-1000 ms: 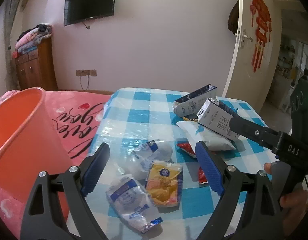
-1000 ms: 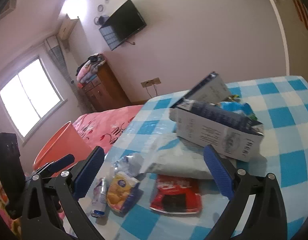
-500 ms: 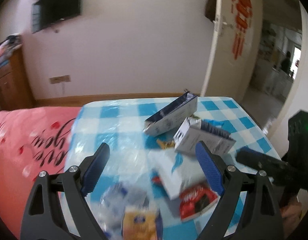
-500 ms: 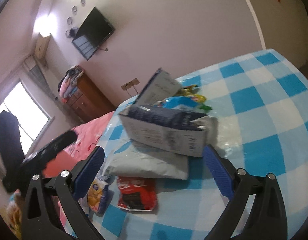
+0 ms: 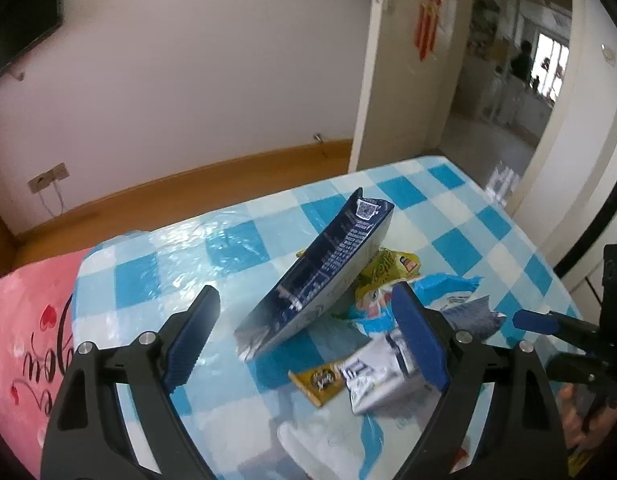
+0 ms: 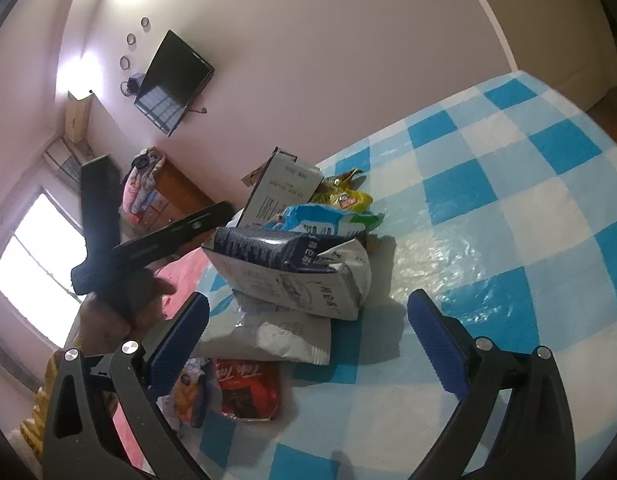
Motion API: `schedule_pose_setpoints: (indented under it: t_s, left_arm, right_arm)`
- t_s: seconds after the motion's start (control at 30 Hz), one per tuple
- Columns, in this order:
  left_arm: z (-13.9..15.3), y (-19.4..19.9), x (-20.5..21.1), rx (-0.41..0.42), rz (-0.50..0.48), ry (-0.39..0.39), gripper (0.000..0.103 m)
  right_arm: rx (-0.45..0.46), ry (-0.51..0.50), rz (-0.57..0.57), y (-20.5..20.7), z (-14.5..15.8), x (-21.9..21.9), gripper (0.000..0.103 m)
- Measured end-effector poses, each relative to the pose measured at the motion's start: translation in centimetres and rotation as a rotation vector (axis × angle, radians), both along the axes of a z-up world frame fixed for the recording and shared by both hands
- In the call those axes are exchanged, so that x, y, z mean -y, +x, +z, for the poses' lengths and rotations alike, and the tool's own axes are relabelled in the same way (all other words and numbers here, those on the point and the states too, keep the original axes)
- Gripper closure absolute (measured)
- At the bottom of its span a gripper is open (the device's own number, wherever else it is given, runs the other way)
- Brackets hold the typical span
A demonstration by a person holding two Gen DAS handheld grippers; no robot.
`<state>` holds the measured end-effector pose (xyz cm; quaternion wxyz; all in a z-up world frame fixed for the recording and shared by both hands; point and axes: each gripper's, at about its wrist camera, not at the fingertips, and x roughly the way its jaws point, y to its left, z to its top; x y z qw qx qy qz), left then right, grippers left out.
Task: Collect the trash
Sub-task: 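Grasp the dark blue milk carton with the left tool while the right tool grasps the blue snack bag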
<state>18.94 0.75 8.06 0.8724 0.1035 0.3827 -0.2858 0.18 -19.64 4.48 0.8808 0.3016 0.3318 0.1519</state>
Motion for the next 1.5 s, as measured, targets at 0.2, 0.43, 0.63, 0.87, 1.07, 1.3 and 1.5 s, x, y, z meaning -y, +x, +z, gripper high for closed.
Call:
schedule_pose_setpoints:
  t_s: [0.2, 0.43, 0.63, 0.87, 1.07, 1.3, 1.5]
  left_arm:
    - [-1.1, 2.5, 2.0, -0.048, -0.049, 0.034, 0.015]
    - [-2.7, 3.6, 3.6, -0.132, -0.050, 0.016, 0.047]
    - [-3.1, 2.4, 3.9, -0.175, -0.036, 0.000, 0.057]
    - [-3.3, -1.1, 4.9, -0.208, -0.069, -0.014, 0.057]
    - [-3.4, -4.8, 5.2, -0.219, -0.077, -0.030, 0.057]
    - [-3.1, -6.4, 2.6, -0.190, 0.057, -0.093, 0.061]
    - [-2.2, -6.9, -0.6, -0.172, 0.156, -0.185, 0.068]
  right_arm:
    - [-0.001, 0.006, 0.036, 0.2, -0.1, -0.5, 0.005]
    - [-0.003, 0.007, 0.055, 0.1, -0.2, -1.0, 0.005]
    - [0.009, 0.015, 0.030, -0.3, 0.1, -0.4, 0.005]
    - [0.022, 0.013, -0.018, -0.8, 0.6, 1.5, 0.005]
    - [0.034, 0.001, -0.056, -1.5, 1.1, 2.8, 0.005]
    - [0.002, -0.012, -0.026, -1.1, 0.5, 2.6, 0.005]
    - [0.005, -0.031, 0.013, -1.2, 0.7, 1.1, 0.005]
